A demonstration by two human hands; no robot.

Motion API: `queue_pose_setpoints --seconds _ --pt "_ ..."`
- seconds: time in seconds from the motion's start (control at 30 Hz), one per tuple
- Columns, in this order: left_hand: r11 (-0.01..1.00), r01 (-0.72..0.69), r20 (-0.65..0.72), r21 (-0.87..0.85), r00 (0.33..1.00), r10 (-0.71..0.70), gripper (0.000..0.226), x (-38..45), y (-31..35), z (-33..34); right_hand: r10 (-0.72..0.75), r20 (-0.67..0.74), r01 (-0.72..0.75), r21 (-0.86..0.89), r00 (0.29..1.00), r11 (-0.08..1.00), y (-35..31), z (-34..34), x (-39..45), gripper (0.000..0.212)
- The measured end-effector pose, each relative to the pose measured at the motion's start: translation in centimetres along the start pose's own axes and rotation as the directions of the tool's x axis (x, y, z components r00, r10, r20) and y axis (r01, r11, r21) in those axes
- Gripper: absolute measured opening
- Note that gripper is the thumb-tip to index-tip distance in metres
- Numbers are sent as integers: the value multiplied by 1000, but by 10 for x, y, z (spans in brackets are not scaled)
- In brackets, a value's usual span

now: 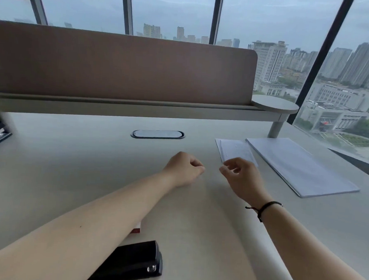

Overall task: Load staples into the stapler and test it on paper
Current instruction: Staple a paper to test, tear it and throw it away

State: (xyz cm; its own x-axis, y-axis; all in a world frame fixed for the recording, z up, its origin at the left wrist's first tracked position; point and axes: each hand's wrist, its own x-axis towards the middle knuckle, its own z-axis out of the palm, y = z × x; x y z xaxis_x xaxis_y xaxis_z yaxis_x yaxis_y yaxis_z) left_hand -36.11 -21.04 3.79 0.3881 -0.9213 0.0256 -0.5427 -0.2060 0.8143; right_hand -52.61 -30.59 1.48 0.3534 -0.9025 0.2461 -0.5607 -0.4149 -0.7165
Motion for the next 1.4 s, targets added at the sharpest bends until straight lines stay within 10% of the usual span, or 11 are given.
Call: queue_pose_setpoints --seconds 0.77,1.07,1.4 --pt "770 316 34 -554 933 -358 5 115 40 76 5 27 10 -500 1000 866 50 -11 45 46" --pt "872 239 -14 -428 962 -271 16 116 41 90 -9 6 11 -451 1000 892 54 -11 47 51" --pt "842 114 48 -527 993 -105 10 63 41 37 -69 -361 69 -12 930 998 33 -20 31 63"
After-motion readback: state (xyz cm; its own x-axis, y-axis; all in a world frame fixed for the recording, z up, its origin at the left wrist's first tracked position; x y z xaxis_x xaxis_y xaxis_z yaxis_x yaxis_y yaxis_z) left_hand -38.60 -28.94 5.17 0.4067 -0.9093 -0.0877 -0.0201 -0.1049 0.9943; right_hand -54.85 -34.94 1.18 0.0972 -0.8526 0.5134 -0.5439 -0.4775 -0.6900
